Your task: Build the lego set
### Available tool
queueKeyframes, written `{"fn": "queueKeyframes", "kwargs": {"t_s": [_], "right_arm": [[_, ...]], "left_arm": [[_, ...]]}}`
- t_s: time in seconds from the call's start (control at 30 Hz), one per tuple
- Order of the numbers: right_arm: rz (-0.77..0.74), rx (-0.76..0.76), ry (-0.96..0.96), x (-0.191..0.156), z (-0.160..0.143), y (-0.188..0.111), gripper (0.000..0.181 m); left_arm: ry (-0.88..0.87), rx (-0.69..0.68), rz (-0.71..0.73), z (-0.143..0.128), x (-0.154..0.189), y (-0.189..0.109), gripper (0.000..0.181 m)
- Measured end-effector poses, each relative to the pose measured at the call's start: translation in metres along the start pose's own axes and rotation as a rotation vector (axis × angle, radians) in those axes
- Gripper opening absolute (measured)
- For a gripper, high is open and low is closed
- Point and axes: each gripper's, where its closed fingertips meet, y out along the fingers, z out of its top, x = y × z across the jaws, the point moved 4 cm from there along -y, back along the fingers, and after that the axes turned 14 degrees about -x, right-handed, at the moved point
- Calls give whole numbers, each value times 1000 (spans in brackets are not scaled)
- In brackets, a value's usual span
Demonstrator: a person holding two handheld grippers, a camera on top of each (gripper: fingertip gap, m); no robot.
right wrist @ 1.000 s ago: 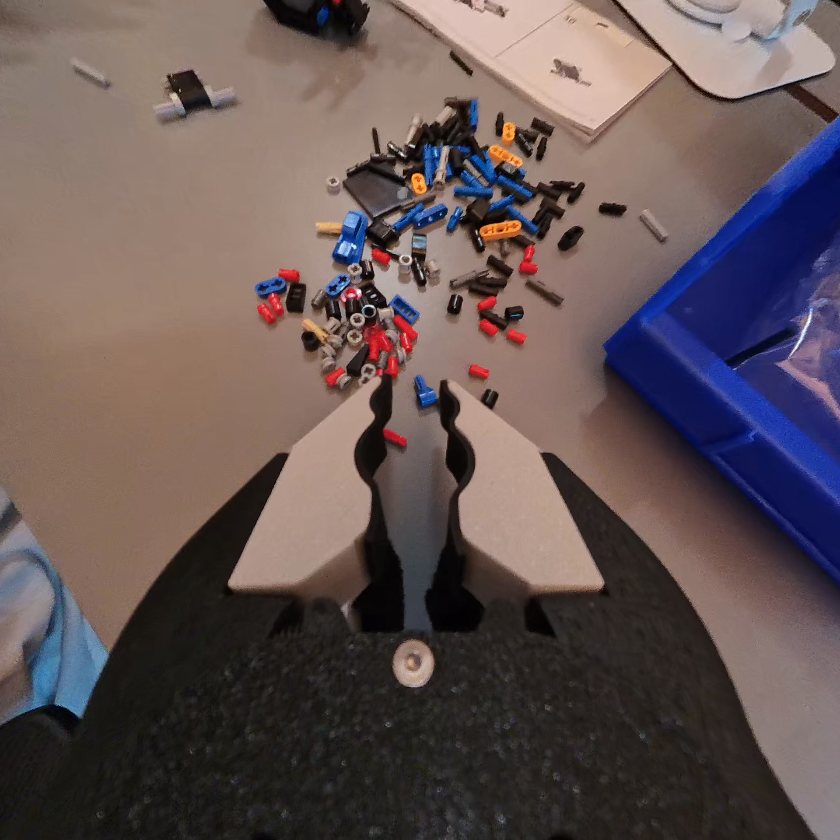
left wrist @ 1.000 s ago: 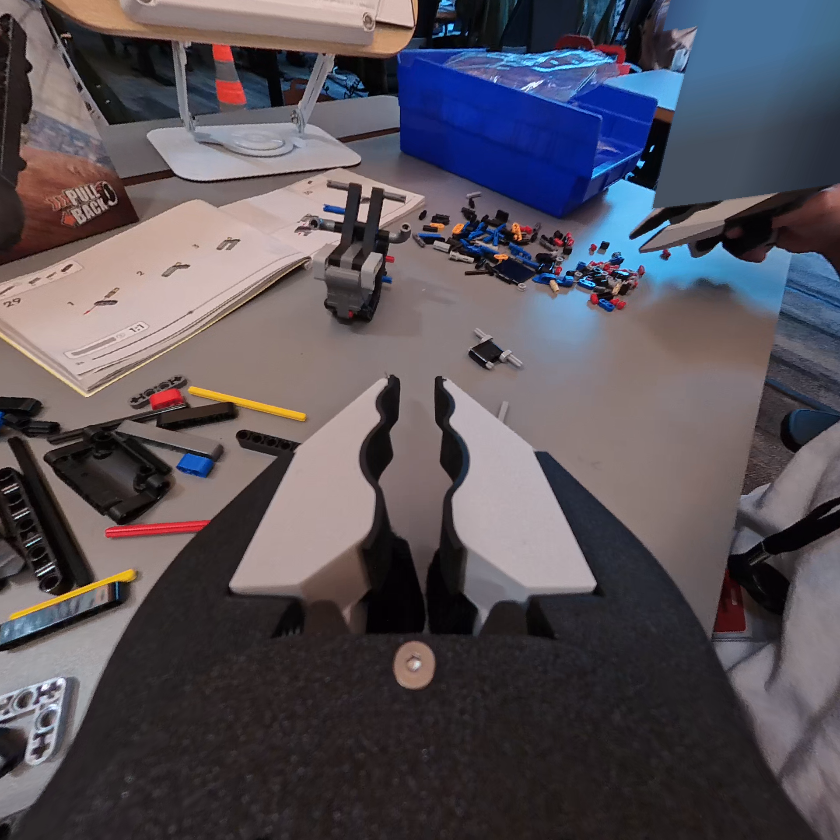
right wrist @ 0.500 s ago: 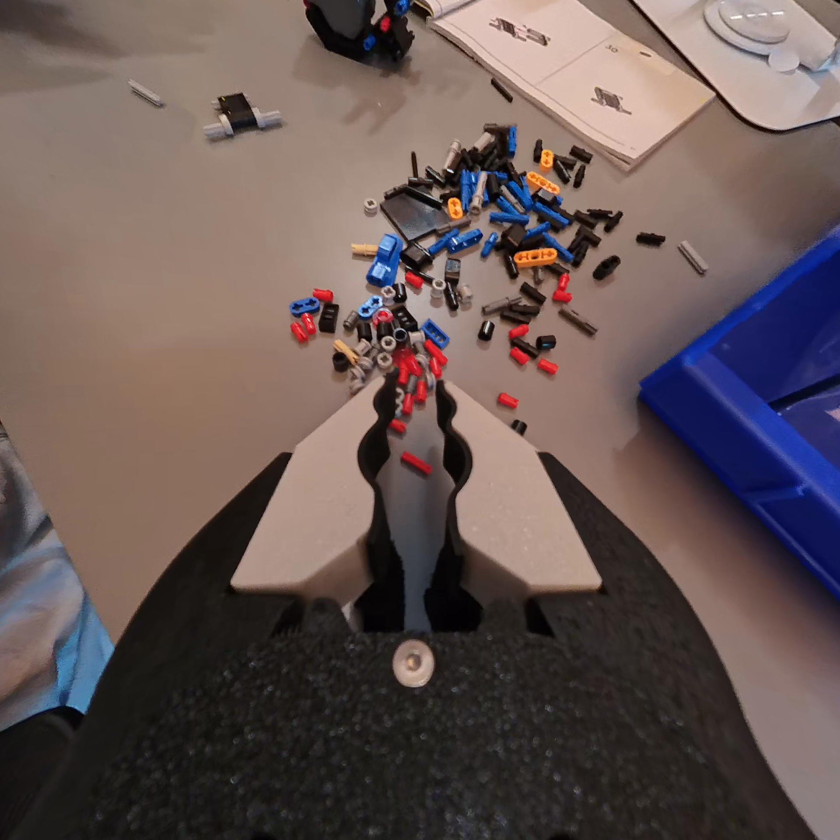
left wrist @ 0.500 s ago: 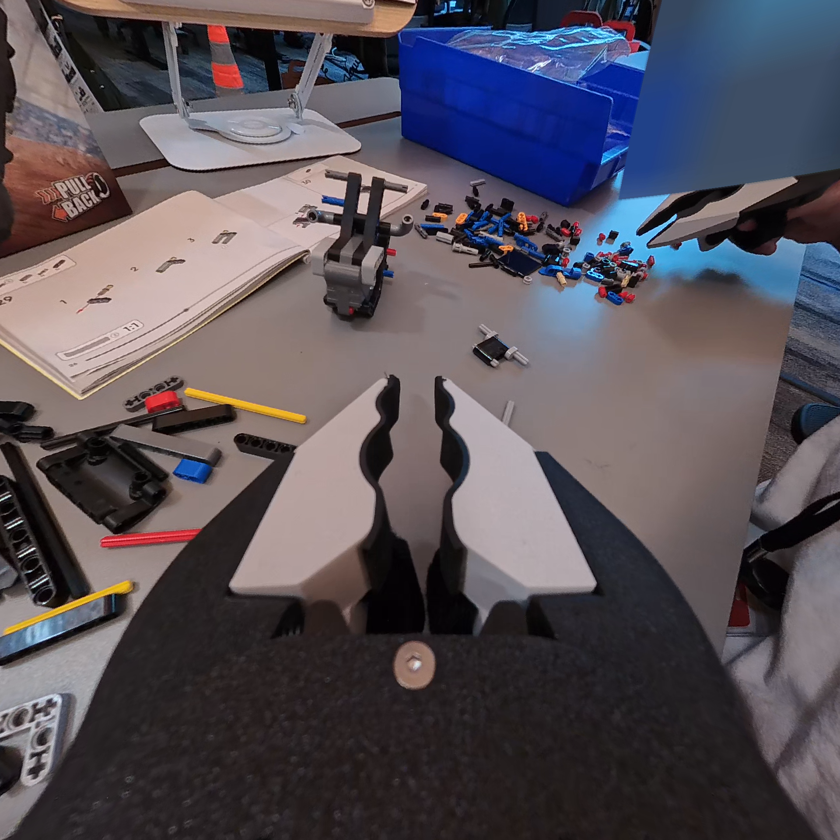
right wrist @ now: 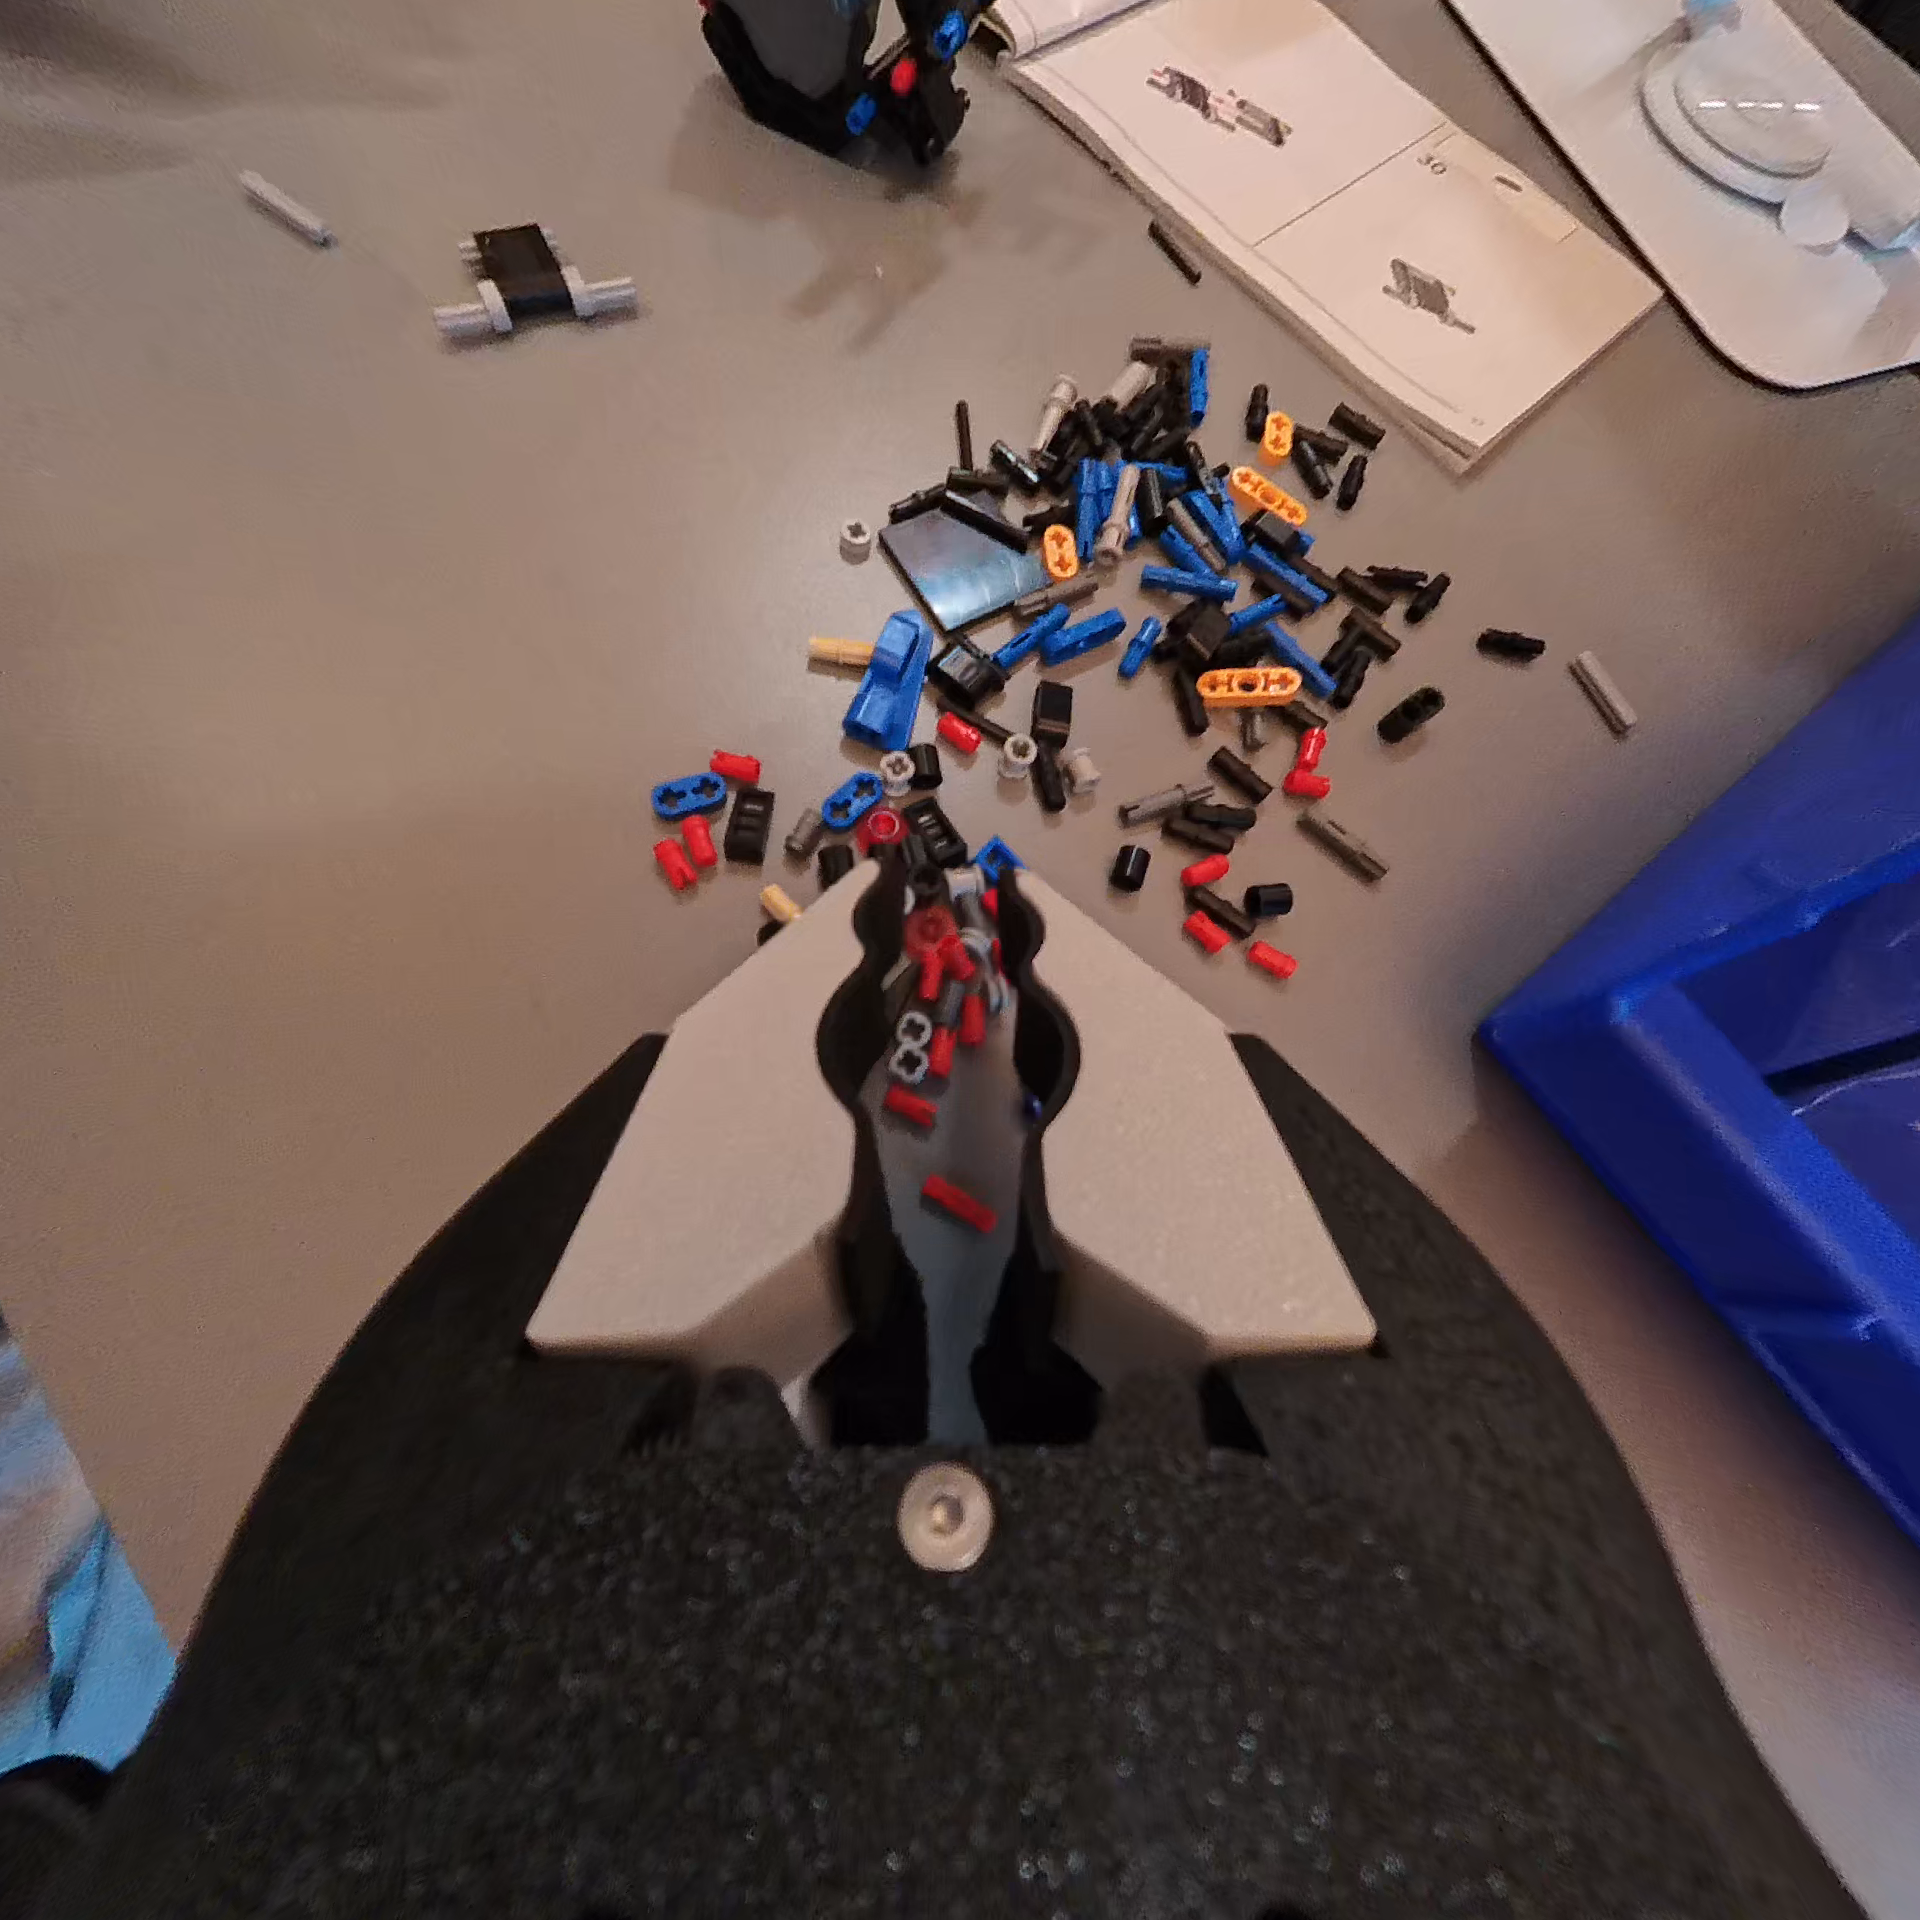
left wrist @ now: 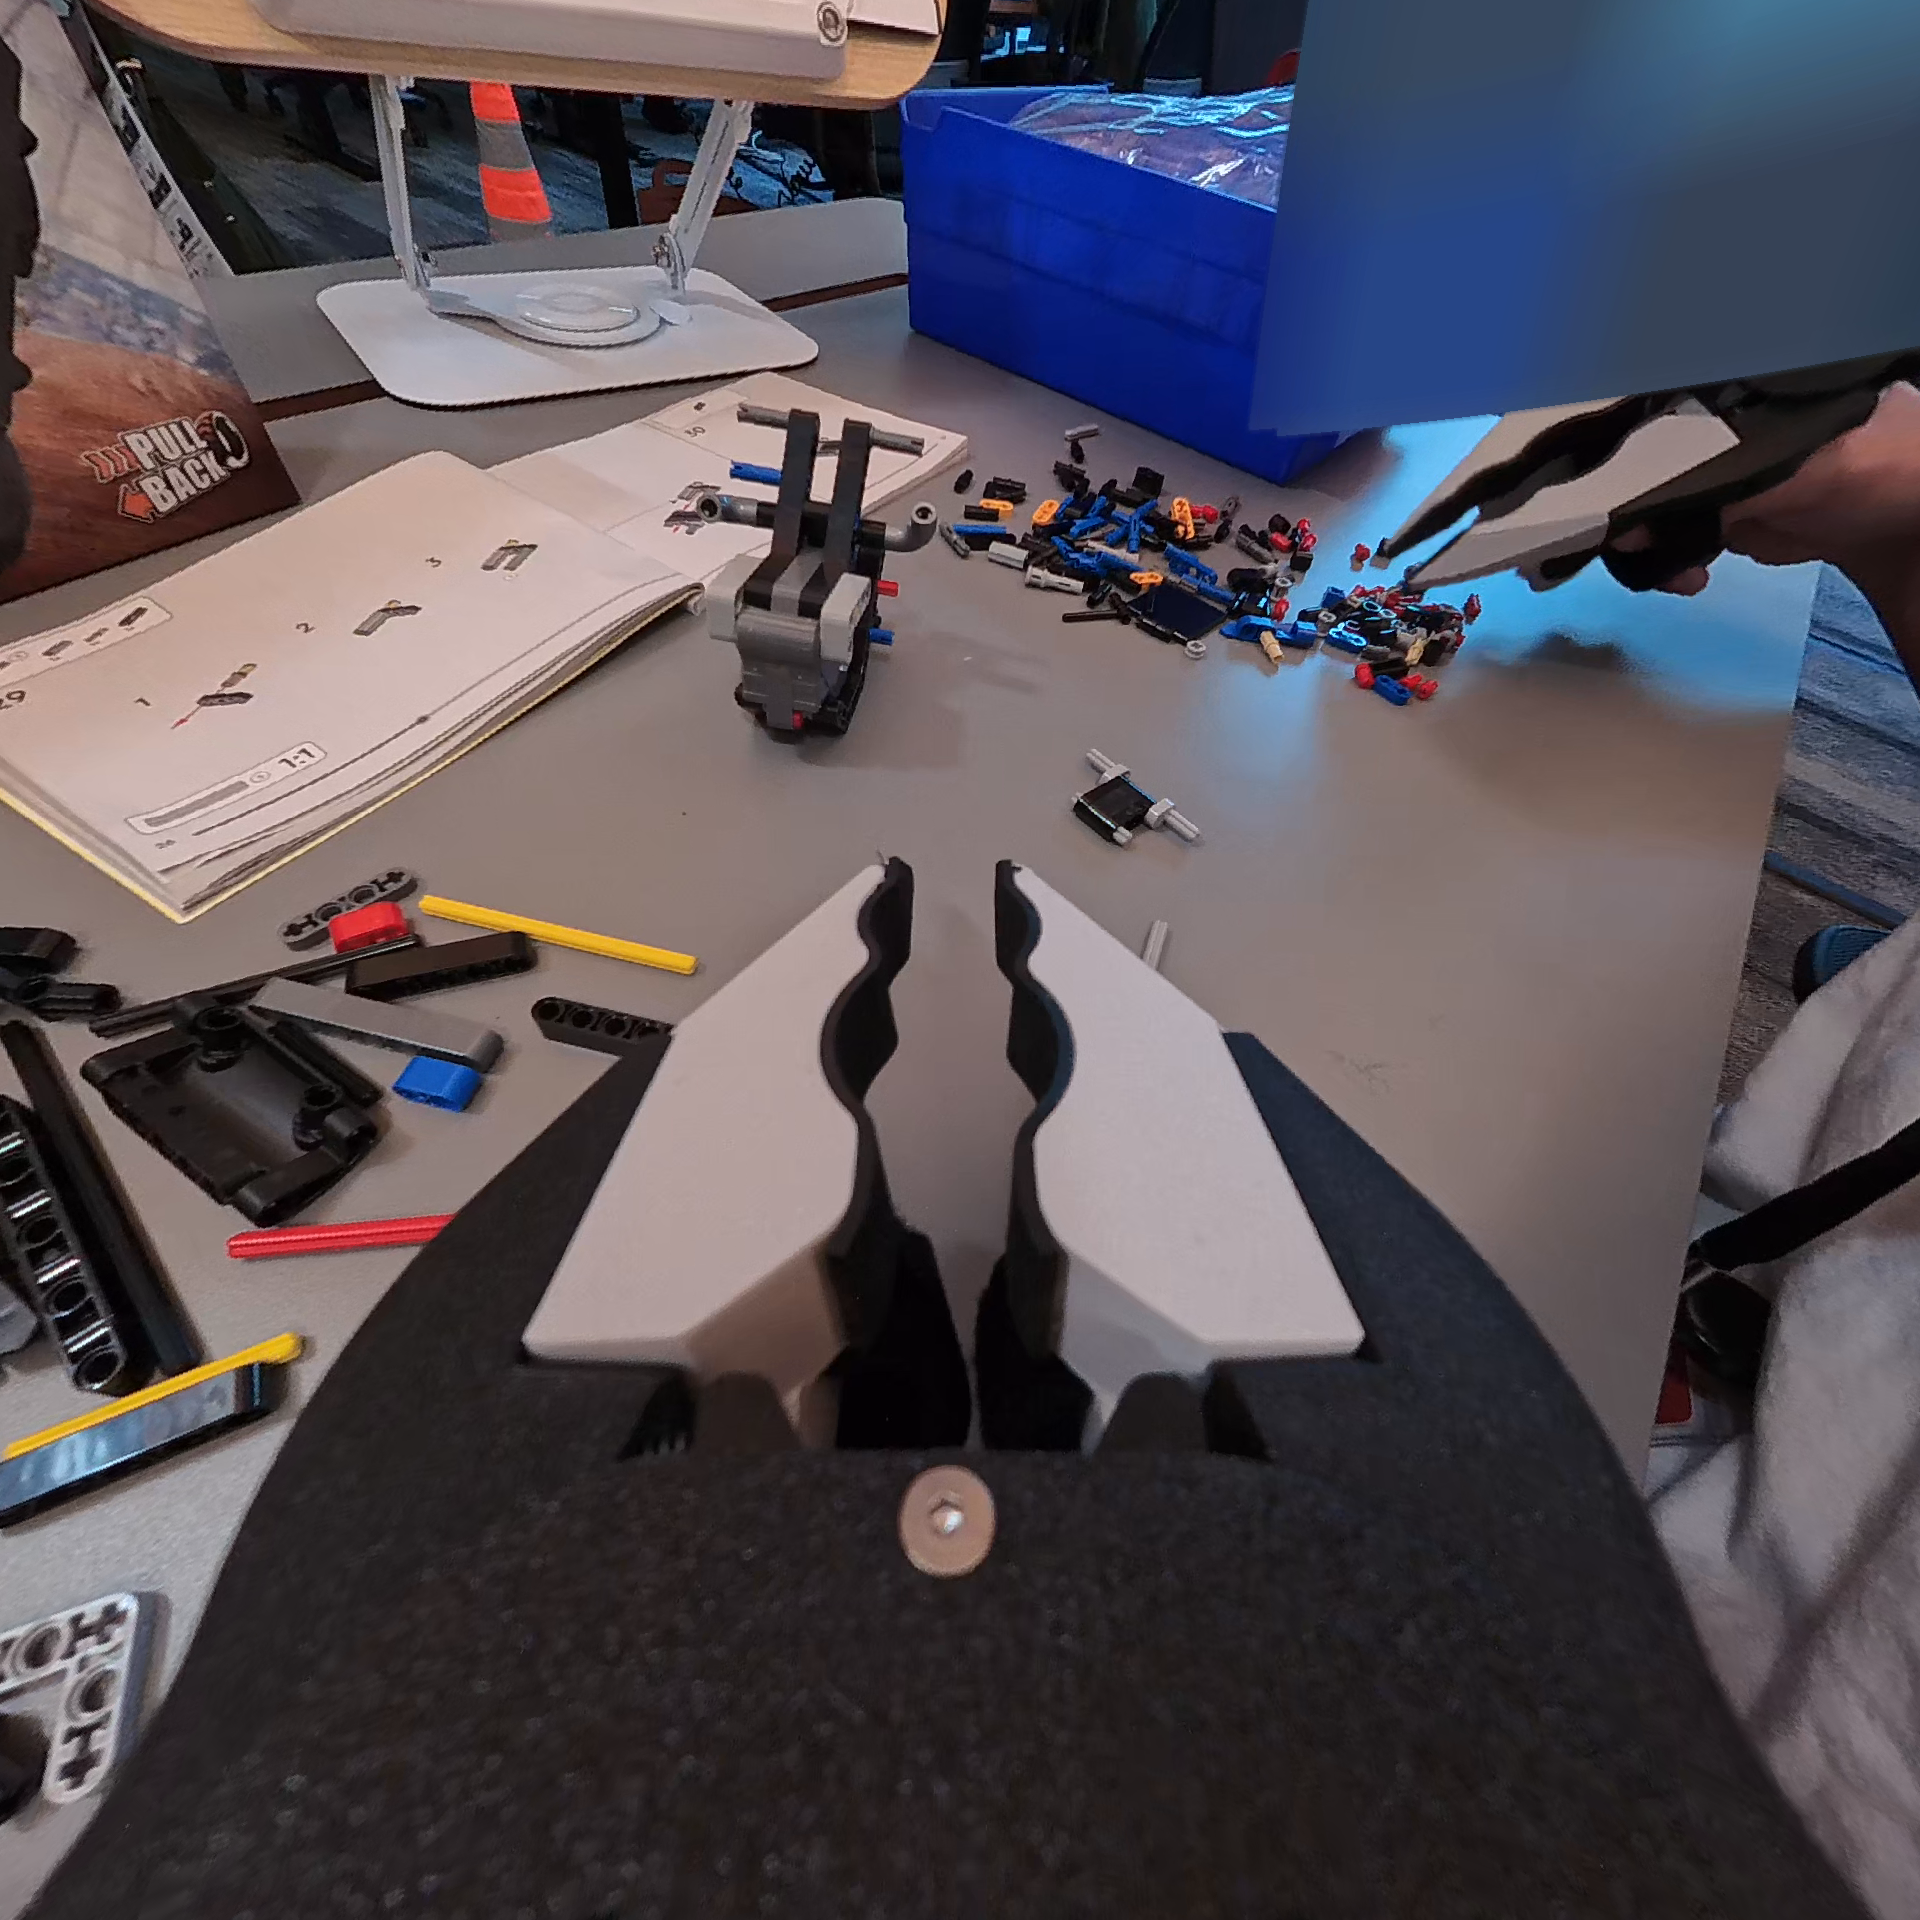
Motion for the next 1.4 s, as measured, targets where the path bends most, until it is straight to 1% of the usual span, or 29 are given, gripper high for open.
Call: {"fn": "queueKeyframes", "kwargs": {"t_s": [0.2, 0.3, 0.4, 0.47, 0.6, 0.83, 0.9, 0.93, 1.0, 1.1, 1.17, 1.2, 1.27, 1.4], "right_arm": [[5, 36, -9, 0, 15, 0, 17], [-22, 28, -5, 2, 17, 3, 17], [-80, -10, -32, 5, 14, 8, 17], [-84, -12, -61, 0, 15, 10, 17], [-68, 6, -56, -4, 19, 8, 17], [-76, 81, 5, 3, 27, 3, 21], [-82, 121, 17, 6, 35, 2, 20], [-87, 143, 35, 9, 44, 3, 19], [-77, 151, 86, 15, 70, 11, 17], [-106, 24, 96, 28, 101, 40, 27], [-101, -18, 59, 31, 118, 60, 25], [-96, -39, 54, 32, 123, 70, 23], [-88, -111, 43, 35, 125, 87, 23], [-98, -163, 57, 43, 121, 103, 18]], "left_arm": [[7, 12, -6, 1, 1, -2, 14], [6, 14, -10, 1, 1, -2, 14], [8, 15, -17, 1, 2, -2, 14], [8, 19, -19, 1, 2, -3, 14], [9, 20, -19, 1, 2, -3, 15], [10, 17, -18, 1, 2, -2, 15], [8, 13, -18, 1, 2, -1, 15], [7, 7, -19, 0, 2, -1, 15], [9, -7, -21, 0, 2, 1, 15], [25, -8, -14, 0, 4, 1, 15], [36, 3, -11, 0, 5, 0, 15], [39, 9, -12, 0, 5, -1, 15], [45, 18, -24, 1, 7, -2, 15], [45, 36, -51, 2, 8, -5, 15]]}}
